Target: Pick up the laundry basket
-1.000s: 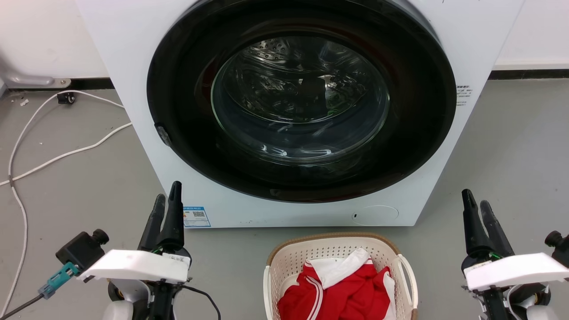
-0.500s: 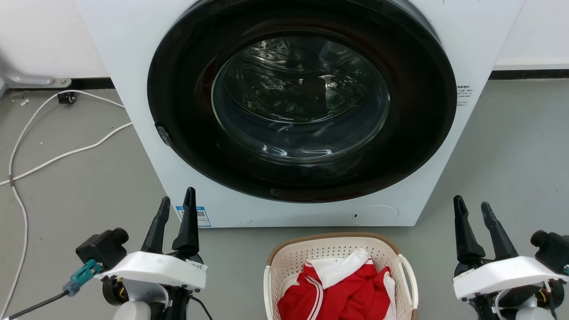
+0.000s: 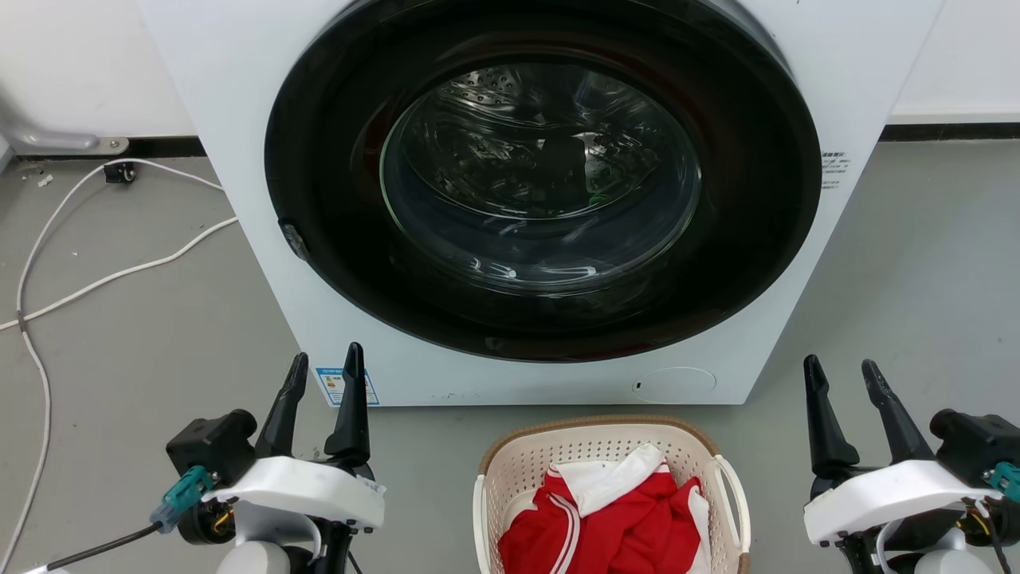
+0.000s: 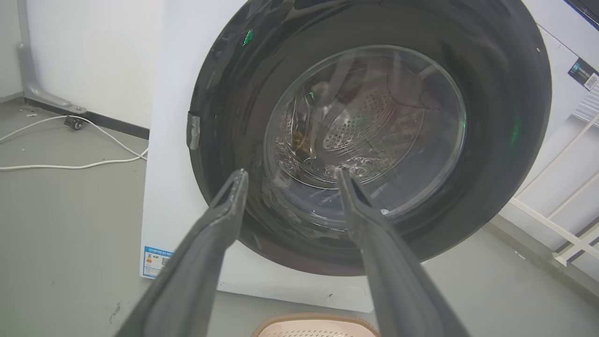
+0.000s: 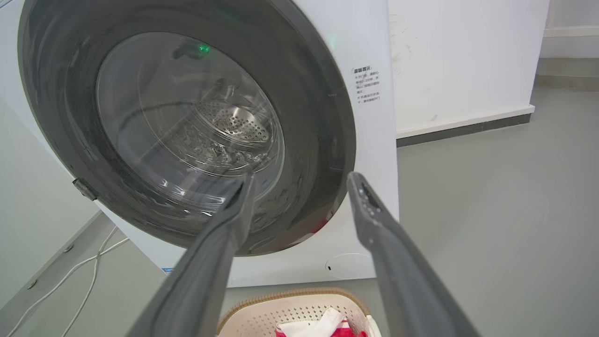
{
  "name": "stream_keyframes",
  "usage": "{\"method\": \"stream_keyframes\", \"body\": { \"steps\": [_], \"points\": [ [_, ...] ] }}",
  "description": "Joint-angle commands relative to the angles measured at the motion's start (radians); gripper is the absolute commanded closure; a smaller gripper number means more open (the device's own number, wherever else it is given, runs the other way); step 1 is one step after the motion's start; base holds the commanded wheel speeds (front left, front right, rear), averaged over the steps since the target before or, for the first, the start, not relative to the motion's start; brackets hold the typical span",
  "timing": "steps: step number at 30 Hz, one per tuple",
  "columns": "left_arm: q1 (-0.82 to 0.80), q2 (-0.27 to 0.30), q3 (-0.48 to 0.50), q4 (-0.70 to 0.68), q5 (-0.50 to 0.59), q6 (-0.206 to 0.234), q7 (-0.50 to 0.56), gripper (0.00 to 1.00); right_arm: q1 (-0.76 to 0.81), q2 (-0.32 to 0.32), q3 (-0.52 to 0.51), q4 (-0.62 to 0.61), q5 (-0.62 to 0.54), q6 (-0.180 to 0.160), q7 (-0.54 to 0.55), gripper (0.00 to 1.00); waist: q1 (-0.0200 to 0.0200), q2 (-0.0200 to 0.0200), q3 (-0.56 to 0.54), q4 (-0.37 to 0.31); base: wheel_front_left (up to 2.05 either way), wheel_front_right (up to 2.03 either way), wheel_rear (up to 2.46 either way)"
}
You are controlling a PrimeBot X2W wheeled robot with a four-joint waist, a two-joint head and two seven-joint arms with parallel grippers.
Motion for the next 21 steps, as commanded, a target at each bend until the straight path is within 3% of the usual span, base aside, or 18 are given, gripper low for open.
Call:
{"method": "stream_keyframes", "body": {
  "steps": [1,21],
  "points": [
    [-0.01,0.003,-0.003,-0.005,0.03,0.005,-0.008,0.0,0.005,0.001,-0.001,-0.011,-0.031,0.0,0.001,0.0,0.0,0.0,0.0,0.0,0.0,0.0,0.0],
    [-0.007,0.012,-0.03,0.012,0.234,0.033,-0.054,0.0,0.027,0.002,-0.018,-0.014,-0.238,0.0,0.026,0.0,0.0,0.0,0.001,0.003,0.0,0.0,0.0]
  ]
}}
